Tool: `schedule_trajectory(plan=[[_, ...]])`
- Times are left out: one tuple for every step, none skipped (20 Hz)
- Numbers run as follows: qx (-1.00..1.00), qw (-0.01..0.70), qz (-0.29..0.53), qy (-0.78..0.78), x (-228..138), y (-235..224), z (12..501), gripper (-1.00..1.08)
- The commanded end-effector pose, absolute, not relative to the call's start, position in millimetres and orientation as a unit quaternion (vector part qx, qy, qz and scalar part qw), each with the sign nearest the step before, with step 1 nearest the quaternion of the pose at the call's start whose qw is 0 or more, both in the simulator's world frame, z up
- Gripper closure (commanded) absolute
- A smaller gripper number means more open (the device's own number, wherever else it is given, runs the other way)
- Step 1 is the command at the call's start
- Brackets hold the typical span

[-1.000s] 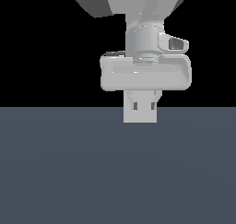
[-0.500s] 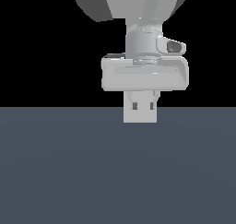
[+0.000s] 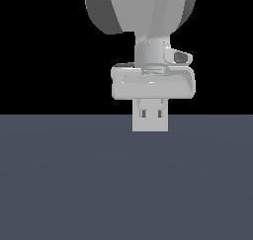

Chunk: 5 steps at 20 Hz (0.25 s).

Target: Plug the charger into the wall socket.

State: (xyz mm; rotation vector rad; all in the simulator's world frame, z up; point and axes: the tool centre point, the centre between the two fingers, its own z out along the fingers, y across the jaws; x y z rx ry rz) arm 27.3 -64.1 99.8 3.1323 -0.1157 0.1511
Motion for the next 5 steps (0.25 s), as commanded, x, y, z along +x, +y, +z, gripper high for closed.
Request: schedule_trajectory(plan=[[0.998, 0.002, 0.048, -0.037, 32.4, -64.5, 100.0, 1.08], [0.998, 0.002, 0.048, -0.037, 33.5, -64.5, 100.0, 1.08], [0.998, 0.002, 0.048, -0.037, 34.2, -64.6, 100.0, 1.08], [0.998, 0.002, 0.048, -0.037, 34.6, -64.6, 100.0, 1.08], [0.998, 0.002, 0.048, -0.037, 34.8, -64.7, 100.0, 1.08]])
